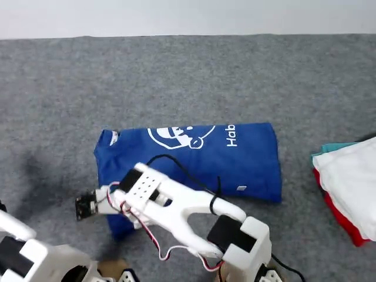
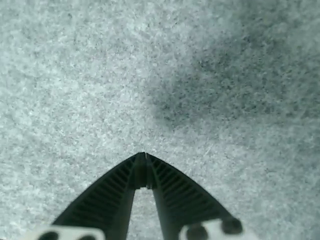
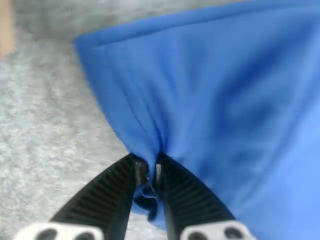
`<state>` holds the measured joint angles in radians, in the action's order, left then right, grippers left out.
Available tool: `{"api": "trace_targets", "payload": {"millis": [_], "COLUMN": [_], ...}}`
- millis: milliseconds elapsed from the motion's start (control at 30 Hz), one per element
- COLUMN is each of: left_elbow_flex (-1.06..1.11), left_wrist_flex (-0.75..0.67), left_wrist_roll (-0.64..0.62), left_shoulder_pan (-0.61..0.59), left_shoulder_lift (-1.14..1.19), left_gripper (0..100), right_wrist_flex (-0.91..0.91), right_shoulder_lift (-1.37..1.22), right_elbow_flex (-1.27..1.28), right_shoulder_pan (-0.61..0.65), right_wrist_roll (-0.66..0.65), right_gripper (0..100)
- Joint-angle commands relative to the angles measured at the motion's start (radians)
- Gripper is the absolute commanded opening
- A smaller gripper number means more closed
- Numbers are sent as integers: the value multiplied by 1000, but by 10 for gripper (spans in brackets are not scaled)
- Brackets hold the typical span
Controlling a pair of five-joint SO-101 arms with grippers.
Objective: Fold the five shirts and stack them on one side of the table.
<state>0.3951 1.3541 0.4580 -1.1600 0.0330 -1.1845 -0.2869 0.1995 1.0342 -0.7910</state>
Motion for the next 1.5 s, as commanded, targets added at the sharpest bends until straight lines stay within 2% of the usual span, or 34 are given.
{"api": "trace_targets", "payload": {"millis": [0,333,633,1200,1267,1467], "left_elbow_flex": [-27,-27,-27,-27,-27,-24], "left_wrist_flex": [-9,-14,-14,-12,-9,-8], "left_wrist_roll": [8,8,8,8,8,8], "left_shoulder_pan": [0,5,5,5,5,3], "left_shoulder_lift": [-5,-5,-5,-5,-5,-5], "left_gripper": [2,2,2,2,2,2], "right_wrist_flex": [-5,-82,-65,-325,-360,-447], "right_shoulder_lift": [1,-1,-88,-553,-598,-711], "right_elbow_flex": [-98,-298,-390,-1125,-1197,-1381], "right_shoulder_pan": [-70,-173,-239,-340,-351,-384], "right_wrist_roll": [-8,-8,-9,-6,-6,44], "right_gripper": [10,10,10,13,40,224]}}
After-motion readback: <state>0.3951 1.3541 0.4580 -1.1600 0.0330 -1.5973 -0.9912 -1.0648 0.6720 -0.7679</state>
